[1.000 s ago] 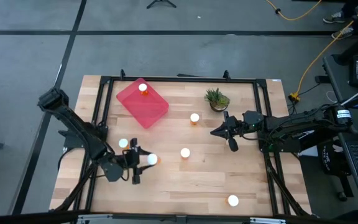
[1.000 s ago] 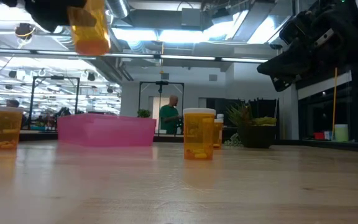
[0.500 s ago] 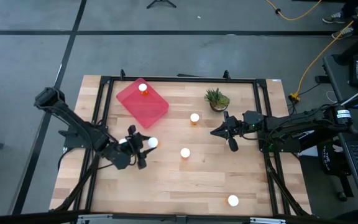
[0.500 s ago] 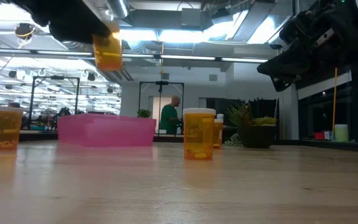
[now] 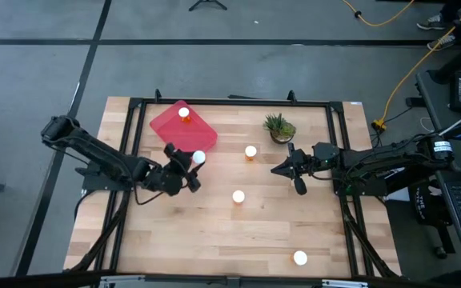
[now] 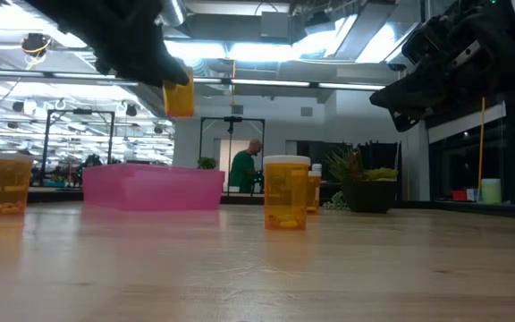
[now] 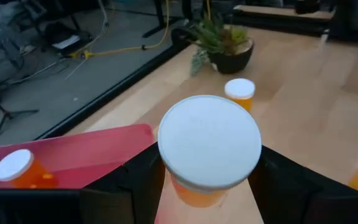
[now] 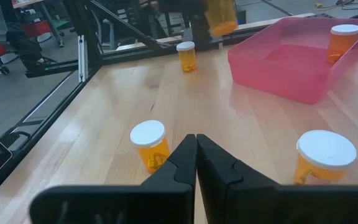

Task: Pick and place pill bottles into a basket
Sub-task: Put the orange pill bottle into the red container

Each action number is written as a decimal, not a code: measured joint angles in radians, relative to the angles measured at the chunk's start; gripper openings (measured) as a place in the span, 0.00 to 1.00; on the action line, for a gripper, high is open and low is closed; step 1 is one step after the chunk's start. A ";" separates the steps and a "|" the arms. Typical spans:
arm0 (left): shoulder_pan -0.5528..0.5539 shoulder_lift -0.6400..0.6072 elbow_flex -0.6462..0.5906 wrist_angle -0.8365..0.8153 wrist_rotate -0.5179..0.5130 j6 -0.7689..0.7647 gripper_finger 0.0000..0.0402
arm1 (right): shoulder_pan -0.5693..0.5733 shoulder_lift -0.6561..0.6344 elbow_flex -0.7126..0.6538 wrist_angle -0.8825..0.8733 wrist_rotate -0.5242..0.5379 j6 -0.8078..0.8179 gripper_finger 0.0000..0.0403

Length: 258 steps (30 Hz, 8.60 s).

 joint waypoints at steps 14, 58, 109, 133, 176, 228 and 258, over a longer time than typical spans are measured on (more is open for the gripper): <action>0.217 0.000 0.000 -0.079 0.066 0.075 0.51 | 0.000 0.000 0.000 0.000 0.002 -0.005 0.04; 0.852 -0.108 -0.299 0.405 0.612 0.407 0.51 | 0.044 0.200 0.000 0.195 0.003 -0.012 0.04; 0.927 0.195 -0.380 0.758 0.704 0.373 0.51 | 0.030 0.200 0.000 0.262 0.071 -0.085 0.04; 0.927 0.264 -0.380 0.815 0.693 0.401 0.51 | 0.030 0.200 0.000 0.262 0.070 -0.088 0.04; 0.926 0.263 -0.380 0.914 0.689 0.408 0.60 | 0.030 0.200 0.001 0.238 0.069 -0.078 0.04; 0.911 -0.227 -0.380 0.633 0.802 0.566 0.60 | 0.029 0.200 0.001 0.249 0.070 -0.088 0.04; 0.446 -0.275 -0.380 0.635 0.925 0.580 0.35 | -0.036 0.168 0.101 0.152 0.070 -0.176 0.04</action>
